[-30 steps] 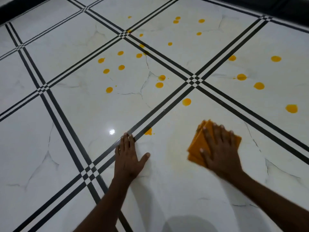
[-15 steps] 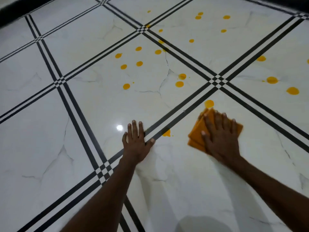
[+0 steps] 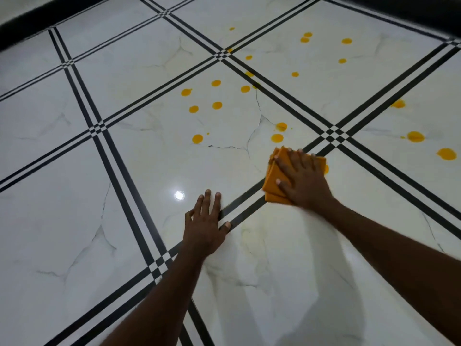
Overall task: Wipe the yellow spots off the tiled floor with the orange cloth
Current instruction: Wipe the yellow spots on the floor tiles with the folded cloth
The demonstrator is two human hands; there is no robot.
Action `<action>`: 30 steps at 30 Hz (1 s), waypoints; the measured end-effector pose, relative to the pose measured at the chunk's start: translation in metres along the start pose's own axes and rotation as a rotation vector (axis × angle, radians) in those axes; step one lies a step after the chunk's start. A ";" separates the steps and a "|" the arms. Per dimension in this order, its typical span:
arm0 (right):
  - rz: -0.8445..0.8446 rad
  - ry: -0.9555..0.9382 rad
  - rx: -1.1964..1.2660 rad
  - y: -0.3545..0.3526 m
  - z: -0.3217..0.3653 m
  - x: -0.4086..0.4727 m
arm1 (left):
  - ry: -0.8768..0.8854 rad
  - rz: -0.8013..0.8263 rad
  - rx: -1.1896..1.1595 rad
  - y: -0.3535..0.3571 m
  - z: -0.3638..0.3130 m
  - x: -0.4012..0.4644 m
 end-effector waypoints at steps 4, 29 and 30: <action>-0.026 -0.082 0.073 0.000 0.053 -0.030 | -0.050 -0.097 -0.027 -0.014 -0.002 0.009; -0.038 -0.030 0.052 0.013 0.045 -0.100 | 0.041 0.048 0.000 -0.018 -0.012 0.021; -0.004 -0.166 0.074 0.018 0.079 -0.115 | 0.049 0.067 -0.018 -0.017 -0.009 0.021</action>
Point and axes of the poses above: each hand's wrist, its own x-axis towards the middle knuckle, its own y-axis out of the palm, z = x × y, the point moved 7 cm from there along x, towards the middle knuckle, and after that the axes turned 9 degrees about y, right-handed, at the moved point
